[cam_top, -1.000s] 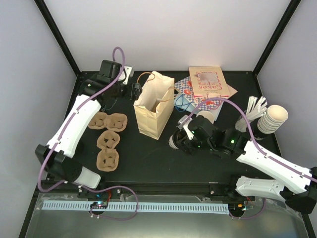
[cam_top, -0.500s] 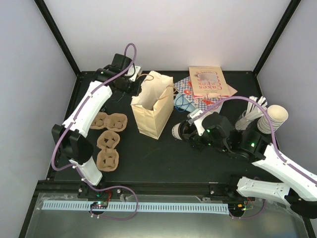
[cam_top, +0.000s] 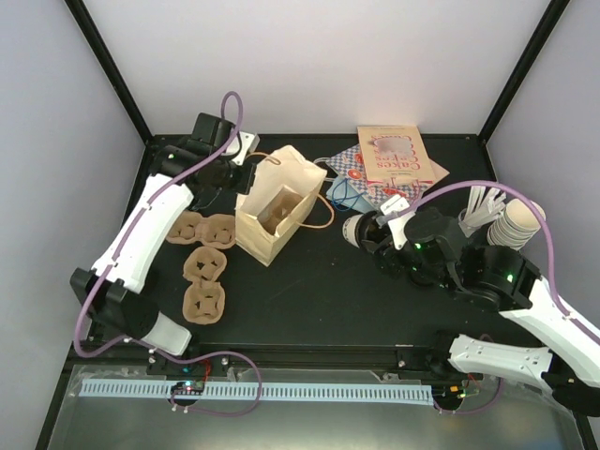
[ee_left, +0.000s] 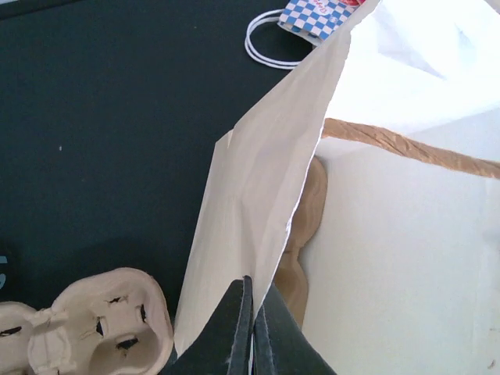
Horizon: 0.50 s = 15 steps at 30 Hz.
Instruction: Pack the takeout coffee
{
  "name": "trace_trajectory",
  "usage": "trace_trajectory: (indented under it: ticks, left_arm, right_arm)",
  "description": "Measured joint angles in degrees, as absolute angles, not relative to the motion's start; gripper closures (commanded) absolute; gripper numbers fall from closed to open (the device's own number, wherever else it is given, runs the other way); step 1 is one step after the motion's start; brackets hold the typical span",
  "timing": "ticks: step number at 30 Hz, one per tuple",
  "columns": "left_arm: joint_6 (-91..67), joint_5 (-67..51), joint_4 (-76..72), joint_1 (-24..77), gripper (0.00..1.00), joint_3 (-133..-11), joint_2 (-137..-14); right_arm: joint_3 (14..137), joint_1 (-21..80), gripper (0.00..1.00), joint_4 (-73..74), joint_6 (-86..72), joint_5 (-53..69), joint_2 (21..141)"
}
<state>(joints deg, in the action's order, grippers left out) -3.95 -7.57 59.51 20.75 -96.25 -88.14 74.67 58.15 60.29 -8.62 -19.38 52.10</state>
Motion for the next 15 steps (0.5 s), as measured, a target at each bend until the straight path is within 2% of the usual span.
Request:
trace_trajectory:
  ticks: [8,15]
  left_arm:
    - [-2.1,-10.1,57.8,21.4,0.98,-87.5,-78.8]
    - [-0.7,-11.1,56.9,23.2,0.99,-81.7,-73.2]
  right_arm:
    - [78.4,58.2,0.37,62.6,-7.1,-25.9,51.9]
    - [81.3,58.2,0.37,62.4,-4.0,-26.6,51.6]
